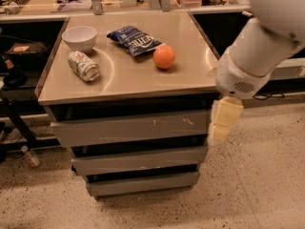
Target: Open top drawer
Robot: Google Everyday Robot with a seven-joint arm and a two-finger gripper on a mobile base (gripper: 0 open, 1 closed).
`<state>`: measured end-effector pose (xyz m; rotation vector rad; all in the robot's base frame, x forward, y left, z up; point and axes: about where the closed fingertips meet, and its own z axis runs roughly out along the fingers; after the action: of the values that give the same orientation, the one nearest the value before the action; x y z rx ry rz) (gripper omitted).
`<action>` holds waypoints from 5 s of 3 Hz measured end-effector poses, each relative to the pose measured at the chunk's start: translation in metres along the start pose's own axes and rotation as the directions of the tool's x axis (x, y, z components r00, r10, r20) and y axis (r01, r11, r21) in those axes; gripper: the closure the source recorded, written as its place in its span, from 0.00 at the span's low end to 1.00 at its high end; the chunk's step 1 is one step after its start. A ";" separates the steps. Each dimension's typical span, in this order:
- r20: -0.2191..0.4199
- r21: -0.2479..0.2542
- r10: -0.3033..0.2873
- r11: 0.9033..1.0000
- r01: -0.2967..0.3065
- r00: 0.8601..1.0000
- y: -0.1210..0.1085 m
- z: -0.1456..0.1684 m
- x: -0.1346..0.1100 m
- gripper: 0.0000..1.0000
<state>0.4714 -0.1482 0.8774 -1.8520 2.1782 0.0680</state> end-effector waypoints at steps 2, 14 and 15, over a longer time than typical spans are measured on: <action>0.028 -0.071 -0.016 0.997 0.017 1.000 0.000 0.045 -0.017 0.00; 0.000 -0.243 0.061 0.968 -0.059 0.998 0.019 0.224 0.005 0.00; 0.001 -0.278 0.086 0.957 -0.082 0.996 0.045 0.214 0.012 0.00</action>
Offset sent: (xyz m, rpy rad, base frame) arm 0.0087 0.0223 -0.0313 0.0274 0.0481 0.0308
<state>0.4646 -0.1054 0.6630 -1.8900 2.3370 0.4230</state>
